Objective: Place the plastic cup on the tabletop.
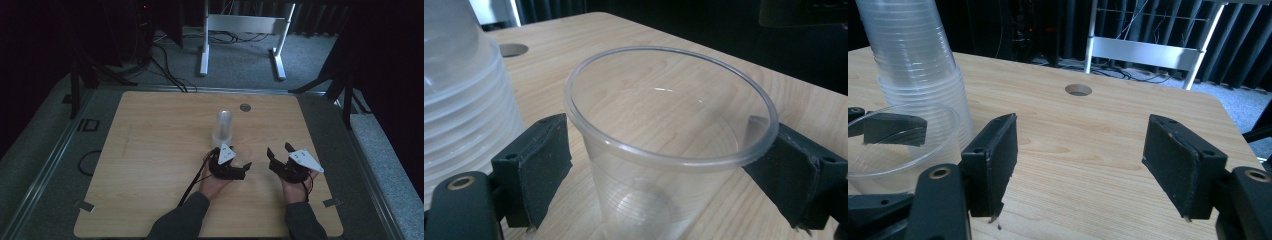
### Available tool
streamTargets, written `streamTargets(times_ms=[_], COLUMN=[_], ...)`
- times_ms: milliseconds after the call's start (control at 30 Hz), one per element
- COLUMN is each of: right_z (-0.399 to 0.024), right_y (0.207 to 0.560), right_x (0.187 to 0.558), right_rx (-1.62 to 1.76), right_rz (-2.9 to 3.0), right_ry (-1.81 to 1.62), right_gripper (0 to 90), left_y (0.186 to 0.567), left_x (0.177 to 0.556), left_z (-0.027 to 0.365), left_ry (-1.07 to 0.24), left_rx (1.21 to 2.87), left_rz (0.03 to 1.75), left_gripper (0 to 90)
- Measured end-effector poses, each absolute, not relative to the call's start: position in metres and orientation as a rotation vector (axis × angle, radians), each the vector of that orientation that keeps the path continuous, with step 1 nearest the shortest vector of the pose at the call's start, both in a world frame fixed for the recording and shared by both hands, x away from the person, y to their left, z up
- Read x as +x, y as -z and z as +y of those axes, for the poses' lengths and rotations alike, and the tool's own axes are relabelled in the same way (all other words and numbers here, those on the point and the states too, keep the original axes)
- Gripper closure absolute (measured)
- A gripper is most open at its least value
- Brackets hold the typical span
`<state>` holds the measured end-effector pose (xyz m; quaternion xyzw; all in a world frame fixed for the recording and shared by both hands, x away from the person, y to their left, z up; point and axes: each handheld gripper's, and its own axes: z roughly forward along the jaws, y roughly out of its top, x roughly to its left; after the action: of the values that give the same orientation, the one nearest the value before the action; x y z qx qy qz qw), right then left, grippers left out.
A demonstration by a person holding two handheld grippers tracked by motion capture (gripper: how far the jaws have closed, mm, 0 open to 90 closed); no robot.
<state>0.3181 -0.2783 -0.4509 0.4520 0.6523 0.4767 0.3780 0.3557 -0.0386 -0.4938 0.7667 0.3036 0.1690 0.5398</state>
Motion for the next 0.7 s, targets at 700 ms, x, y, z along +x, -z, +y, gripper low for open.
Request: streamTargets(times_ms=[700], right_z=[-0.278], right_y=[0.452], right_x=[0.318], right_rx=[1.158], right_rz=[1.67], right_ry=[-1.217], right_gripper=[29.8], left_y=[0.495], left_x=[0.344], left_z=[-0.021], left_ry=[-0.393], left_rx=[1.825], left_rz=[0.724], left_gripper=[10.2])
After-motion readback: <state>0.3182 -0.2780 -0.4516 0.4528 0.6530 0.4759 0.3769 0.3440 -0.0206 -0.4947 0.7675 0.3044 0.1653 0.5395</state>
